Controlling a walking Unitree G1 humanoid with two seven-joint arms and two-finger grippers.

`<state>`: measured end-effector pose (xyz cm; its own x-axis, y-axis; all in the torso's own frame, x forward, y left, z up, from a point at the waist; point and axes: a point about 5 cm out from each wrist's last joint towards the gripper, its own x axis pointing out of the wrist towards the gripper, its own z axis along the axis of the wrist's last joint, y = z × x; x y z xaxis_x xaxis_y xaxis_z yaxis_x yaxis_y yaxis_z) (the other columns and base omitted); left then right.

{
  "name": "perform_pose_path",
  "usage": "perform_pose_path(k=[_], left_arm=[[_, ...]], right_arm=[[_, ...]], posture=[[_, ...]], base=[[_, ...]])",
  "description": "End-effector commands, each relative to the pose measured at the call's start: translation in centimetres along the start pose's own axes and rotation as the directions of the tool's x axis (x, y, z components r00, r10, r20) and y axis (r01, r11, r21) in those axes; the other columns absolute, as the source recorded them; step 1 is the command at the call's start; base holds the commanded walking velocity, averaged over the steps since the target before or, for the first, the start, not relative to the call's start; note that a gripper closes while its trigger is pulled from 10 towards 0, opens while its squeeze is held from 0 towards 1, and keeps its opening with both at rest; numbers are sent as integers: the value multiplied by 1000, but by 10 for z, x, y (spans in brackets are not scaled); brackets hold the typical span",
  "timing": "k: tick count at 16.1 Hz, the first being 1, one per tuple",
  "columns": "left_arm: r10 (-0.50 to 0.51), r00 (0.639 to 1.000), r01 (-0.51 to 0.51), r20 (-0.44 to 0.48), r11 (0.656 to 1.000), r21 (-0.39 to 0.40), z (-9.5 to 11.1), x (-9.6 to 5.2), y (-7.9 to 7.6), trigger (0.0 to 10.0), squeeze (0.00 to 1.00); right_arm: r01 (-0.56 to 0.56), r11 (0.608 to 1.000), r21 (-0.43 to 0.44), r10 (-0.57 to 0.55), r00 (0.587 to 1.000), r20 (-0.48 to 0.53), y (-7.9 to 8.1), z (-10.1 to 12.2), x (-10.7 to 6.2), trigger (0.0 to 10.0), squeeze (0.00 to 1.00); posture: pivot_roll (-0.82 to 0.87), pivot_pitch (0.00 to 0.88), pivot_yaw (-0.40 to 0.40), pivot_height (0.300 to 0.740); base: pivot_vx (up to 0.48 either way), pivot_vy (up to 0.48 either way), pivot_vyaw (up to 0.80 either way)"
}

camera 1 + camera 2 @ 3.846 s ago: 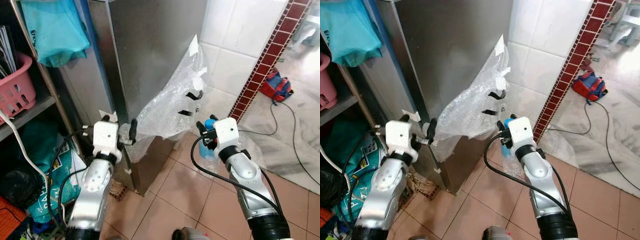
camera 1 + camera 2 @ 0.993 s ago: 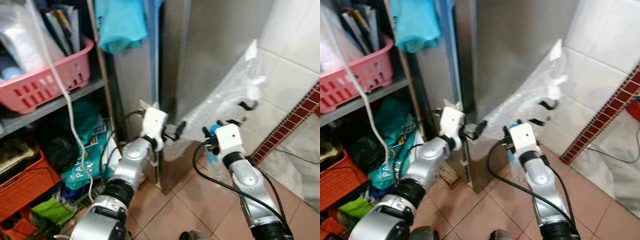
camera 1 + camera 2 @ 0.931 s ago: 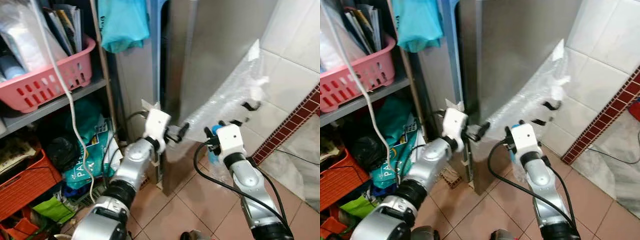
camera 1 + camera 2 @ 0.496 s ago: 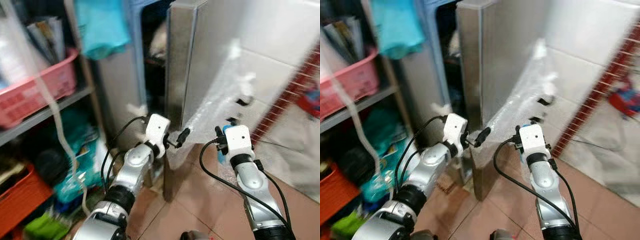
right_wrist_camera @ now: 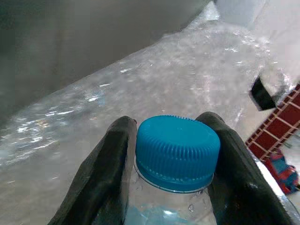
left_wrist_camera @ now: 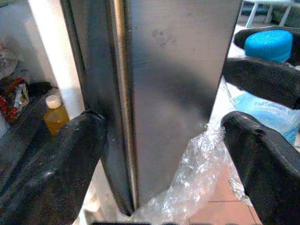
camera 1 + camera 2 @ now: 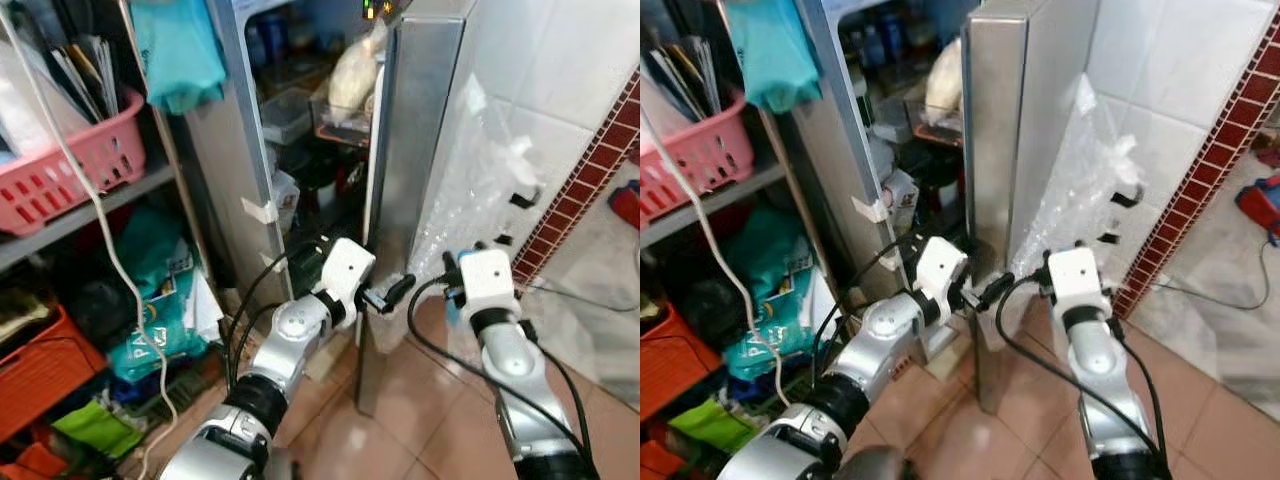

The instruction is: Restocking fridge

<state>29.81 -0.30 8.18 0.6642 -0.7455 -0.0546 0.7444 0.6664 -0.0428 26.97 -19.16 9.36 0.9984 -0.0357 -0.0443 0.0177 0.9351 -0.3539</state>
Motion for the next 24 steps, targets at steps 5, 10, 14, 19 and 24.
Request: perform_pose_path(k=[5, 10, 14, 19, 24], left_arm=[[21, 999, -22, 48, 999, 30, 20, 11, 4, 10000, 0], [17, 999, -18, 50, 999, 30, 16, 8, 2, 10000, 0], [-23, 999, 21, 41, 999, 36, 14, 8, -5, 10000, 0], [8, 999, -9, 41, 1000, 19, 15, 10, -3, 10000, 1000], [18, 999, -19, 33, 1000, 22, 12, 9, -1, 10000, 1000]], right_arm=[[-1, 1000, 8, 0, 999, 33, 3, 9, 3, 10000, 0], [2, 1000, 9, -2, 999, 37, 4, 10, 3, 10000, 0], [56, 998, -43, -55, 998, 25, -2, 7, 3, 10000, 0], [158, 985, -69, -163, 985, -58, -20, -6, 3, 10000, 0], [150, 986, -68, -154, 987, -47, -15, -3, 5, 10000, 0]], posture=[[-32, 0, 12, 740], [-30, 0, 14, 740], [-29, 0, 13, 740], [-33, 0, 16, 740], [-26, 0, 10, 740]], base=[[322, 0, -640], [160, 0, 0], [0, 0, 0], [0, 0, 0], [0, 0, 0]])
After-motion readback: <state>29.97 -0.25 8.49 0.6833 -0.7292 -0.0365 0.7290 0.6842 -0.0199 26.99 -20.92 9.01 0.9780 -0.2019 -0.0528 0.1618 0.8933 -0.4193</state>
